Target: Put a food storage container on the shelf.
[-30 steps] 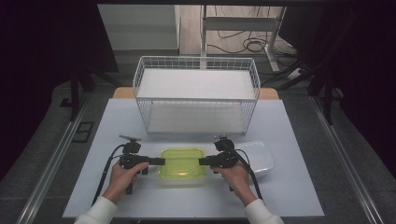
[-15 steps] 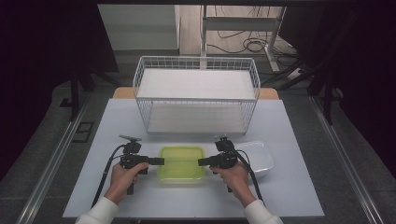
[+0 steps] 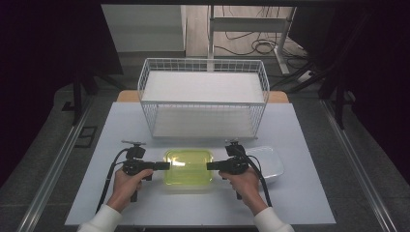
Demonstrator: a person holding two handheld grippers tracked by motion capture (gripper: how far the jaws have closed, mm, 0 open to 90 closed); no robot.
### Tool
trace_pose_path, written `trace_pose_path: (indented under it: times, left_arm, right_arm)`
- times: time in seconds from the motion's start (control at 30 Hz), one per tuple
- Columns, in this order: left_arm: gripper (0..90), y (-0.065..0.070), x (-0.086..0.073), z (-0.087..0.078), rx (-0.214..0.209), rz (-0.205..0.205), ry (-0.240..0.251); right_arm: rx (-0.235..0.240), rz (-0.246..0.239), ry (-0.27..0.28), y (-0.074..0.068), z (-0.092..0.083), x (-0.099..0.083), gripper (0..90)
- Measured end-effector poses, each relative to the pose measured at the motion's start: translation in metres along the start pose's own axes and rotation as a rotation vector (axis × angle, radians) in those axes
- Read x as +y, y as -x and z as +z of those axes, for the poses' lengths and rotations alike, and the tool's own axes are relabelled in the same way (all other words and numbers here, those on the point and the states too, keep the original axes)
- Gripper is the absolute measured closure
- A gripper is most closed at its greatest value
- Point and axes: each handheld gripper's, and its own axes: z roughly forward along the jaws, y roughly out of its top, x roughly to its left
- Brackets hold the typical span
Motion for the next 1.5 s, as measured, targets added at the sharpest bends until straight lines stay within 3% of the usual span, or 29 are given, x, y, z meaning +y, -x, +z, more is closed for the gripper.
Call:
trace_pose_path:
  times: [0.2,0.7,1.07,1.5]
  left_arm:
    - [78.6,0.011,0.003,-0.014,0.008,0.058,0.042]
    - [78.6,0.027,0.005,-0.024,0.008,0.105,0.086]
    - [78.7,0.044,0.012,-0.039,0.003,0.16,0.14]
    - [78.6,0.062,0.037,-0.043,0.001,0.218,0.152]
  right_arm:
    - [0.017,-0.056,0.044,-0.01,-0.01,0.003,78.2]
    - [0.012,-0.134,0.085,-0.019,-0.026,0.006,78.0]
    - [0.003,-0.218,0.162,-0.034,-0.046,0.012,78.1]
    - [0.004,-0.24,0.214,-0.034,-0.066,0.025,78.0]
